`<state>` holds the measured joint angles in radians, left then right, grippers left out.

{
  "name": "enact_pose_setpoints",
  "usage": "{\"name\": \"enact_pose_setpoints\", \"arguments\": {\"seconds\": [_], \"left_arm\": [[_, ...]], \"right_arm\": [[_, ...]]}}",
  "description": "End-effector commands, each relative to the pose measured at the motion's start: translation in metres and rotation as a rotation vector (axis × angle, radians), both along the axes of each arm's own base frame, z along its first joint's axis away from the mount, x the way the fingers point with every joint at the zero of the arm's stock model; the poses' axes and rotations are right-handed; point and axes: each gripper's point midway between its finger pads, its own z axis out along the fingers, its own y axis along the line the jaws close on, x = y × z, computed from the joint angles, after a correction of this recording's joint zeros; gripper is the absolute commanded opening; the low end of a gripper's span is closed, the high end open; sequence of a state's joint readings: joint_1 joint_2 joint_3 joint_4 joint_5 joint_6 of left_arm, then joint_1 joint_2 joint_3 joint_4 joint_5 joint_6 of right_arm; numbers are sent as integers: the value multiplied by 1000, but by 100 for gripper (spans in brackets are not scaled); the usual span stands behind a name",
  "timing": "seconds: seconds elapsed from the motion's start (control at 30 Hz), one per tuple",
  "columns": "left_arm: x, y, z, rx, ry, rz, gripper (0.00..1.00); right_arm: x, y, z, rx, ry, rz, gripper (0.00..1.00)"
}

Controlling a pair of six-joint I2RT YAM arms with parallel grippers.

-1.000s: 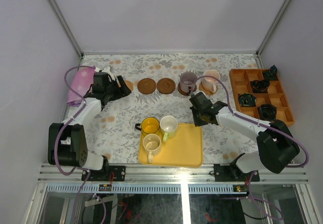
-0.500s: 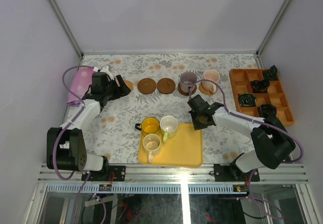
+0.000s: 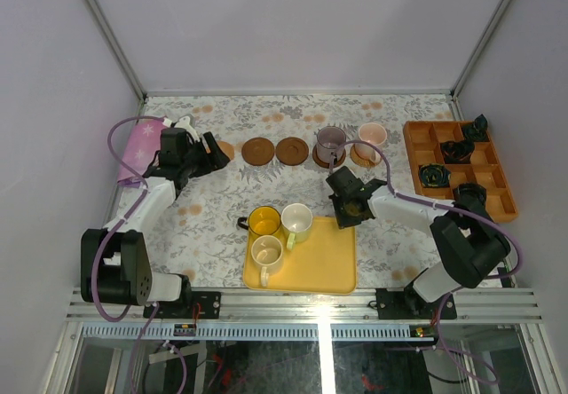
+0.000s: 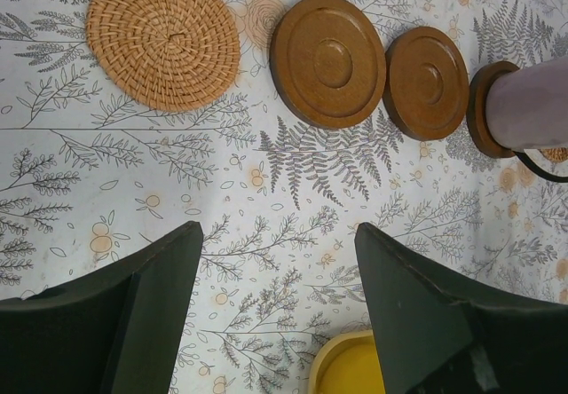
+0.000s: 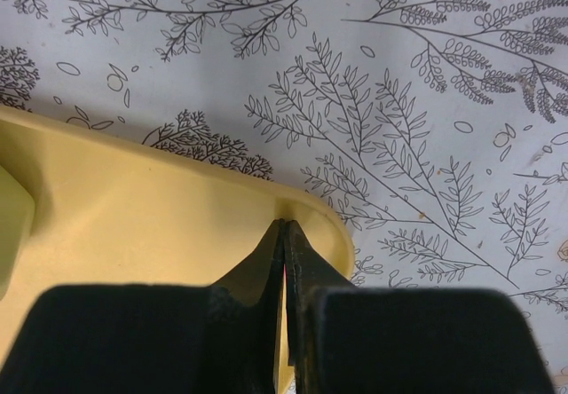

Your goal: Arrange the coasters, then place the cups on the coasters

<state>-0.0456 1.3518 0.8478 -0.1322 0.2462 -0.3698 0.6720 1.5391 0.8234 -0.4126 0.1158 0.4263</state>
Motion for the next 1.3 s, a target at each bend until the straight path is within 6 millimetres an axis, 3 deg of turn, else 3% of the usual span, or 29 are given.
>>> {"name": "enact_pose_setpoints", "arguments": {"seconds": [0.0, 1.07, 1.27], "left_arm": [[-4, -2, 1, 4, -4, -7, 70], [-3, -3, 2, 3, -5, -20, 70], [-2, -4, 2, 1, -4, -24, 70]], "right_arm": [[17, 8, 8, -2, -57, -12, 0], [46, 18, 10, -39, -105, -5, 0], [43, 18, 14, -32, -101, -2, 0]]}}
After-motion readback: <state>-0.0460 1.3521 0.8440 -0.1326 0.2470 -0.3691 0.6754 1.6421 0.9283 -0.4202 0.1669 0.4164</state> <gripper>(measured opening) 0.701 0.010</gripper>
